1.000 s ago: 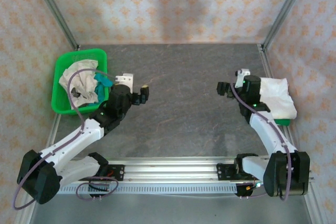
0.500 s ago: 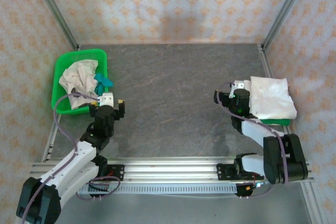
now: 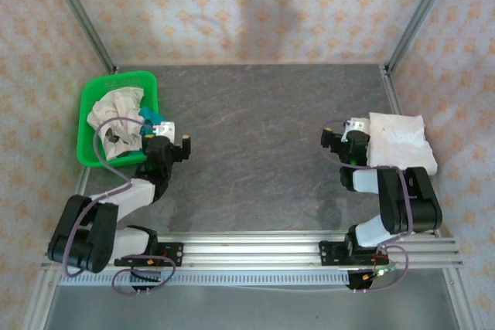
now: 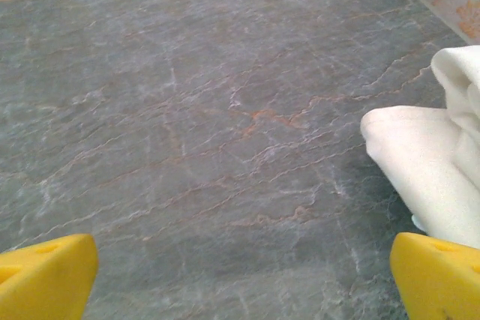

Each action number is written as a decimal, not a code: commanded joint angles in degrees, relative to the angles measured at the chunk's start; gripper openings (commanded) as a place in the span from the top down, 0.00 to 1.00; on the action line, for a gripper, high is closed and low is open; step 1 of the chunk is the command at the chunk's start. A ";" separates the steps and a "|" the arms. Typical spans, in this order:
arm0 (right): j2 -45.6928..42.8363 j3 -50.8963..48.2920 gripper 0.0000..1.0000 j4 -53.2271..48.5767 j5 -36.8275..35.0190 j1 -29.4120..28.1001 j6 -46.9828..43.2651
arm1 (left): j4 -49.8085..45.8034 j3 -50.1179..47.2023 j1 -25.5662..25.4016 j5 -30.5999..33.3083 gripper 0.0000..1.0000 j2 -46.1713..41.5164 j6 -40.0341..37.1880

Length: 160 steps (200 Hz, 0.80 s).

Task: Fold and stack the t-shirts

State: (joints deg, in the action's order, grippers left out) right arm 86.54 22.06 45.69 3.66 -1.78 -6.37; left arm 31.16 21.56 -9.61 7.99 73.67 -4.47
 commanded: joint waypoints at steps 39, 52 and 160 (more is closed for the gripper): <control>1.60 0.09 0.00 4.27 1.34 1.17 2.13 | 4.98 5.42 5.41 -4.83 0.00 9.28 1.03; 1.68 0.00 0.00 4.60 1.44 1.17 2.21 | 6.63 5.18 6.25 -5.11 0.00 10.74 1.85; 1.75 0.26 0.00 4.23 1.57 1.39 2.49 | 7.03 4.98 6.35 -4.09 0.00 11.04 2.54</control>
State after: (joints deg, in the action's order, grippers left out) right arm 87.92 22.06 48.05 4.47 -0.91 -4.89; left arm 36.75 25.91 -3.60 3.77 83.90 -2.85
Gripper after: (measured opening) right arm 0.995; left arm 0.997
